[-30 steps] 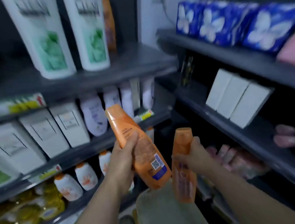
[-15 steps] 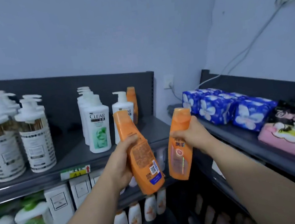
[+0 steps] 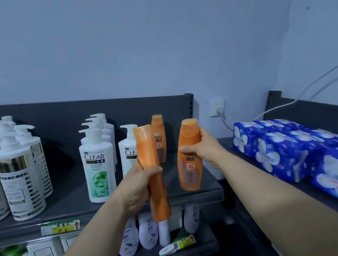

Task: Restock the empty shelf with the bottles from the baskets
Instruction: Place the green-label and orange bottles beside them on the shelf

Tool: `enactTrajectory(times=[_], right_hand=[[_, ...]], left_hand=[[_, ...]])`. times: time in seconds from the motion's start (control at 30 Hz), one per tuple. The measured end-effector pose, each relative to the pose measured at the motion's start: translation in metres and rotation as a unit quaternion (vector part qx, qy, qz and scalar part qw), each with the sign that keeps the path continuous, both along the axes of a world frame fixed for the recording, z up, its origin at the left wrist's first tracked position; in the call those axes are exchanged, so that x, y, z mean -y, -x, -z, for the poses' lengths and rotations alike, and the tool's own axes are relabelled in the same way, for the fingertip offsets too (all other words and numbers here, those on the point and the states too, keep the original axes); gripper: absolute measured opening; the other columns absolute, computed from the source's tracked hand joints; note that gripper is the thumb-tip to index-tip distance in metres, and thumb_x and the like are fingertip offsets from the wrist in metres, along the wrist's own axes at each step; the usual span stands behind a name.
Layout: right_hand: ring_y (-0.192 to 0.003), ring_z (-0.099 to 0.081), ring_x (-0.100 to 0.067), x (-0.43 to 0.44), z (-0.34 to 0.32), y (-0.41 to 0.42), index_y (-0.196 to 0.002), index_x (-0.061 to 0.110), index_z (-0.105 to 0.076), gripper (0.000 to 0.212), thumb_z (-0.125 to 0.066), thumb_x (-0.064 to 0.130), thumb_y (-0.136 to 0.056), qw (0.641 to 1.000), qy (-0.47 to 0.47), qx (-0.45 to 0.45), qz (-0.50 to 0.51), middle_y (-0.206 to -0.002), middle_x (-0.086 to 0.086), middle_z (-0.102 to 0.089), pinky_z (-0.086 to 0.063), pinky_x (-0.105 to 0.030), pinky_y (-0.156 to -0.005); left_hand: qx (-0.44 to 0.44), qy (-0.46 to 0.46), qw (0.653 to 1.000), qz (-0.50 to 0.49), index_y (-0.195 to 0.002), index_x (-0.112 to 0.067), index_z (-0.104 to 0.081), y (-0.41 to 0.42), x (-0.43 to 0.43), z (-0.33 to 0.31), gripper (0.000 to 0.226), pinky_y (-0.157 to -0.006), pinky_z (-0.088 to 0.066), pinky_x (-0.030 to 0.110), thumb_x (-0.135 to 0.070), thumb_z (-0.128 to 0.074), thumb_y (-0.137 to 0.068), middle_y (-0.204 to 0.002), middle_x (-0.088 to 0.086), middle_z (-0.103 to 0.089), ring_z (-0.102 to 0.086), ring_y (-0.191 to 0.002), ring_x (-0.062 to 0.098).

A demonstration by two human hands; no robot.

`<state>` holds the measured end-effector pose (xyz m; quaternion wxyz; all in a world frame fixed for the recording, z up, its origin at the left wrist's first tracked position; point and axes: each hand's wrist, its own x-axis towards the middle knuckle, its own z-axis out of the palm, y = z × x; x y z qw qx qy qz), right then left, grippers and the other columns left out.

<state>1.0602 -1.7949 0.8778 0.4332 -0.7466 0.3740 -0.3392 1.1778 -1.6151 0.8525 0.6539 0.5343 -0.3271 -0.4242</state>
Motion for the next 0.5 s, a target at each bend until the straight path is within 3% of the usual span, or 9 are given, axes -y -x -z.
enactTrajectory(times=[0.1,0.2,0.27,0.4,0.5], right_hand=[[-0.107,-0.061,-0.022,0.029,0.003,-0.024,-0.122,0.022,-0.048,0.064,-0.085,0.020,-0.070,0.999,0.008,-0.010,-0.030,-0.117,0.000,-0.062,-0.051,-0.048,-0.095],[-0.106,-0.057,-0.018,0.053,0.009,-0.048,-0.119,0.025,-0.047,0.062,-0.085,0.021,-0.071,0.998,0.014,-0.011,-0.055,-0.114,0.004,-0.059,-0.050,-0.040,-0.092],[-0.103,-0.055,-0.015,0.067,0.012,-0.063,-0.118,0.025,-0.047,0.063,-0.086,0.022,-0.069,0.997,0.014,-0.007,-0.071,-0.110,0.006,-0.057,-0.047,-0.034,-0.085],[-0.094,-0.058,-0.010,0.091,0.020,-0.087,-0.116,0.023,-0.049,0.061,-0.085,0.015,-0.068,0.995,0.002,0.020,-0.101,-0.104,0.007,-0.058,-0.044,-0.021,-0.065],[-0.102,-0.060,-0.016,0.106,0.031,-0.105,-0.115,0.023,-0.050,0.063,-0.087,0.017,-0.065,0.994,0.002,0.022,-0.109,-0.111,0.003,-0.062,-0.048,-0.024,-0.069]], left_hand=[[0.043,-0.023,0.998,-0.029,-0.116,-0.022,-0.051,-0.008,0.019,0.007,0.034,-0.082,-0.051,0.042,-0.006,-0.063,-0.089,-0.120,0.015,-0.059,-0.058,-0.110,0.032],[0.102,-0.058,0.990,-0.075,-0.120,-0.021,-0.055,-0.016,0.036,0.017,0.063,-0.093,-0.051,0.052,-0.019,-0.086,-0.066,-0.113,0.010,-0.065,-0.062,-0.107,0.031],[0.128,-0.073,0.983,-0.109,-0.123,-0.021,-0.055,-0.016,0.050,0.024,0.080,-0.092,-0.053,0.051,-0.025,-0.093,-0.052,-0.111,0.004,-0.066,-0.064,-0.104,0.026],[0.218,-0.101,0.953,-0.186,-0.122,-0.024,-0.051,-0.011,0.076,0.030,0.079,-0.089,-0.054,0.041,-0.030,-0.092,-0.055,-0.110,-0.005,-0.063,-0.061,-0.102,0.017],[0.285,-0.117,0.919,-0.246,-0.116,-0.029,-0.049,-0.012,0.087,0.035,0.082,-0.085,-0.055,0.043,-0.047,-0.091,-0.048,-0.104,-0.011,-0.062,-0.061,-0.096,0.014]])
